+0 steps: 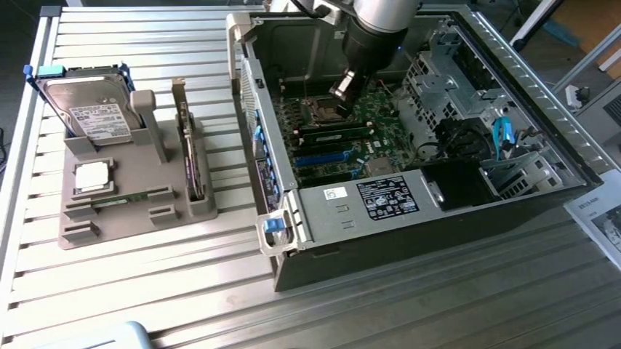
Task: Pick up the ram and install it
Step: 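Press down the ram until it locks into place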
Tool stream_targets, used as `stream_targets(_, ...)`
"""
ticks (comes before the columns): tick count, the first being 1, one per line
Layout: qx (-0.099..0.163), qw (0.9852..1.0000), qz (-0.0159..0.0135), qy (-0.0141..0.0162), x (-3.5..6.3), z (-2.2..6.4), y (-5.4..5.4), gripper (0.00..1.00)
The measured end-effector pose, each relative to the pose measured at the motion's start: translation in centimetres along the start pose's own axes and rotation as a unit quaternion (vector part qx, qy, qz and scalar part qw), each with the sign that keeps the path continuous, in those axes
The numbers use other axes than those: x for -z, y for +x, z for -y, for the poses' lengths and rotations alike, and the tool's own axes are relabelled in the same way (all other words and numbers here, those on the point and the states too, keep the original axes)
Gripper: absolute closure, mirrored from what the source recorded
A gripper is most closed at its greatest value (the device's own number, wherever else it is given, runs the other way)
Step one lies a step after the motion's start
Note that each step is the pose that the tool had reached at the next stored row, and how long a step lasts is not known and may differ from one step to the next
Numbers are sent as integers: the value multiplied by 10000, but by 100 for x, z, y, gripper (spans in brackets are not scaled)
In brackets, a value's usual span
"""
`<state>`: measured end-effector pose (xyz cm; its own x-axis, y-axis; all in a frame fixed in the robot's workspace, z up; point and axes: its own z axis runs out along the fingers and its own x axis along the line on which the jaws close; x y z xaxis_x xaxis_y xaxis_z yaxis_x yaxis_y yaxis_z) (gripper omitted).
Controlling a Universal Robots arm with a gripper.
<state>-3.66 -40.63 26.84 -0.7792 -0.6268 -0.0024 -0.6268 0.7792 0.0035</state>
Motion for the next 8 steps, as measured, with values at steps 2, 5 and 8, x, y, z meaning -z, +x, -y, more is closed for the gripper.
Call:
stream_targets(2, -214, 9998, 0, 1, -4, 0, 0, 90)
stream_targets(5, -599, 9982, 2, 2, -13, 0, 0, 90)
stream_targets(8, -909, 9959, 3, 2, -19, 0, 0, 90)
